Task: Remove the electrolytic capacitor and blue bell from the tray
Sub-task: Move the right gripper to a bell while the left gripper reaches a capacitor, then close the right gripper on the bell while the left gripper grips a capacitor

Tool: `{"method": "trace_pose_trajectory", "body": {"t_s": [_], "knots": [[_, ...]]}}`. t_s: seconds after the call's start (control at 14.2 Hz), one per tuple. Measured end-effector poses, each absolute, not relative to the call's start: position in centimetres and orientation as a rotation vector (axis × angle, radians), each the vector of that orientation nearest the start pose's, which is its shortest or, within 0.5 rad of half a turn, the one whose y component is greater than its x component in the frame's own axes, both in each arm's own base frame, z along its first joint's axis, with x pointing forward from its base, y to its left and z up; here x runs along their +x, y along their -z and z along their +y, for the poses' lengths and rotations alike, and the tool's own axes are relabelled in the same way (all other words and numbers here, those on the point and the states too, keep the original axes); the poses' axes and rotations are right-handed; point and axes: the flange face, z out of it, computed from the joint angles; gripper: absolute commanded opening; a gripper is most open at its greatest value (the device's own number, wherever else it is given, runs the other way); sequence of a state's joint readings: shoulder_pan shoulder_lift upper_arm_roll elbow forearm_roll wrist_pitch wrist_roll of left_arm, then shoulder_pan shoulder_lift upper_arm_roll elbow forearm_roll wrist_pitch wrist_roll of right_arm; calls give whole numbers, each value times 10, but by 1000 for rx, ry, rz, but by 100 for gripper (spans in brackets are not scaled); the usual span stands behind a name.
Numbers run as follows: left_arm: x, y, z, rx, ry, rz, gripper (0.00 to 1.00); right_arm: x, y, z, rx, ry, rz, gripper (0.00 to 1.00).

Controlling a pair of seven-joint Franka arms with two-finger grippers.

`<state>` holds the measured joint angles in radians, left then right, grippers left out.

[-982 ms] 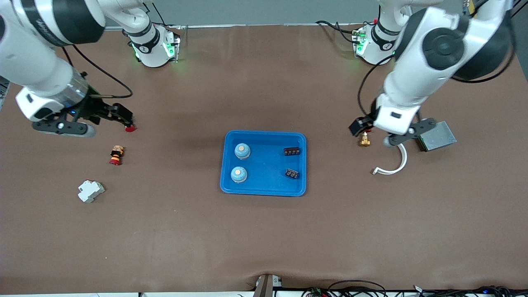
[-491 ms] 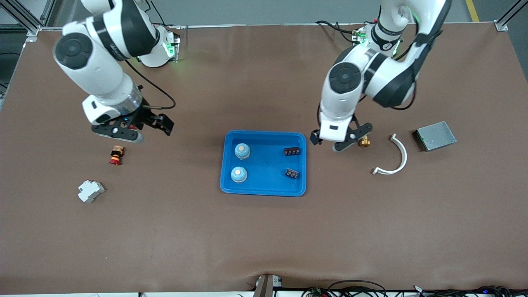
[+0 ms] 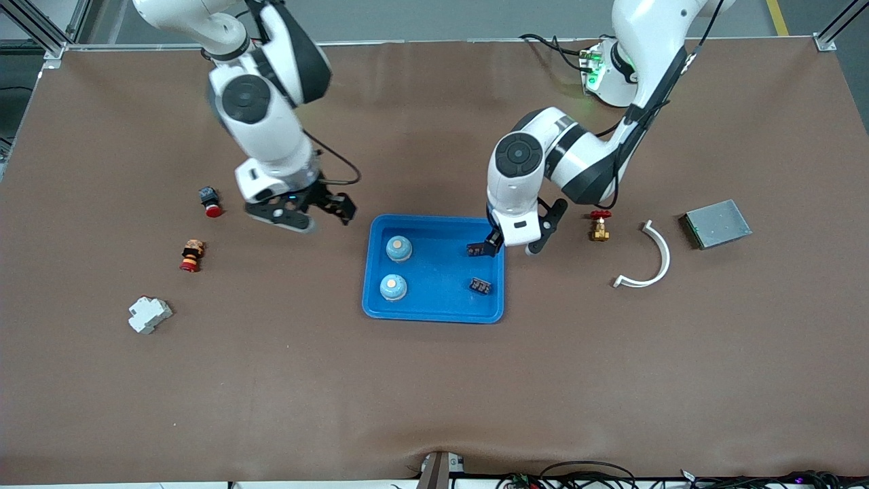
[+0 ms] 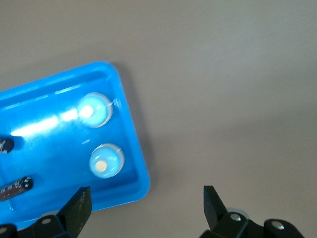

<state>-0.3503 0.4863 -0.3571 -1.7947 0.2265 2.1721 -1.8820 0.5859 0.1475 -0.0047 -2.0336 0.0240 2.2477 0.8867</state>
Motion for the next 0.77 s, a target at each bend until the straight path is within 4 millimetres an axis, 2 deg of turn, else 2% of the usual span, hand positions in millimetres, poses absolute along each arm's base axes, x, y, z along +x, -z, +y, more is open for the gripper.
{"method": "trace_pose_trajectory", "body": {"t_s": [0.14,0.28,0.56,0.77], "knots": [[508,-269,-406,-2558,-29,-1682,100,484,-348,340,-3058,39,473,100],[514,-256,-411,-2495,-47,-1784,100,489,-322,345,-3067,30,470,100],[533,-248,-413,-2436,-53,-1916,100,499,-303,366,-3076,23,447,100],[528,-221,-419,-2392,-82,-1965,100,502,-288,386,-3086,28,467,100]]}}
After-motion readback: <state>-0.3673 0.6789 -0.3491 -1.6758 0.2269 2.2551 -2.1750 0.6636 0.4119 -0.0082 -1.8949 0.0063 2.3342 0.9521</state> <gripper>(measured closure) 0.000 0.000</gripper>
